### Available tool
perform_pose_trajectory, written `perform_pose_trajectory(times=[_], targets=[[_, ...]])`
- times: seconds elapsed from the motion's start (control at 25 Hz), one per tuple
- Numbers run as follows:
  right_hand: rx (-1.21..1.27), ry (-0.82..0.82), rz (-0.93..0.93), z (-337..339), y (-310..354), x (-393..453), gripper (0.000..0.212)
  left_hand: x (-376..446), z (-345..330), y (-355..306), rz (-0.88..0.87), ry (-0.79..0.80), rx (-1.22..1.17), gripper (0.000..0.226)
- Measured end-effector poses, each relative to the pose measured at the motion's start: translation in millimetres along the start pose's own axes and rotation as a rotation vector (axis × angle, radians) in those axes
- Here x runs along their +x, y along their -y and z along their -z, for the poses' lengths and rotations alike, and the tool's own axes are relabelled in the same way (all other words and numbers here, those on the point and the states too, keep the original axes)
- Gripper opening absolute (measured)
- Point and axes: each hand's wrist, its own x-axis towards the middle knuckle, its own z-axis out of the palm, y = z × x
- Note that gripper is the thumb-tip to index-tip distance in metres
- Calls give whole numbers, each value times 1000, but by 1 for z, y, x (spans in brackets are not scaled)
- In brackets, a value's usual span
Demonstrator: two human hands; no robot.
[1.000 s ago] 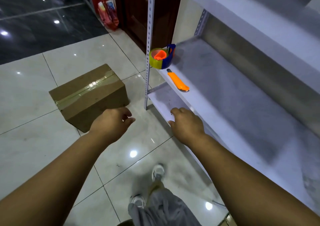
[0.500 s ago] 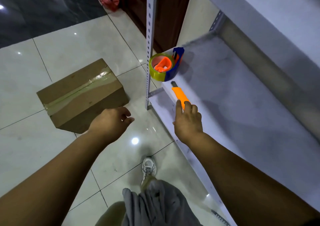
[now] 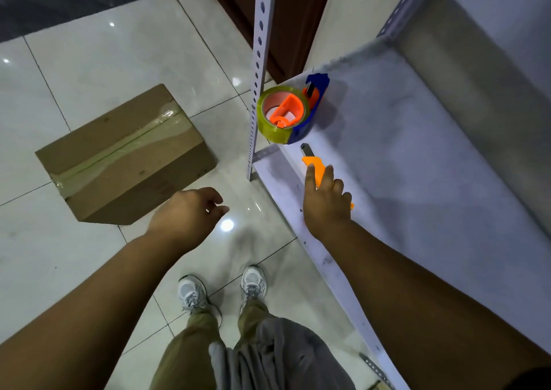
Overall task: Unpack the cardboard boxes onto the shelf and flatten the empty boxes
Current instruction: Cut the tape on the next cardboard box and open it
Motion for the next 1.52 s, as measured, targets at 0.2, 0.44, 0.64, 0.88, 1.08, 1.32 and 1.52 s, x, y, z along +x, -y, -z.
perform_pose_trajectory(times=[0.2,0.44,0.64,0.88,1.08,1.32,1.52], targets=[[5,-27,-2,4,-3,2,70,8,2,12,-12,22,-23,23],[101,-86,37,23,43,-17,74,4,27,39,29,29,-23,24],[420,95,174,51,90,-16,64,-7,59,72,102,4,-34,27],[831,264,187,85,162,-13,49,-30,99,124,188,-61,-85,23],[1022,421,212,108,230,-19,36,-49,132,176,274,-159,-141,21],[1057,454,262,113,295,-23,15,-63,146,229,351,-199,-178,20],[1113,441,175,112,320,-12,15,-57,141,253,390,-188,-197,20]])
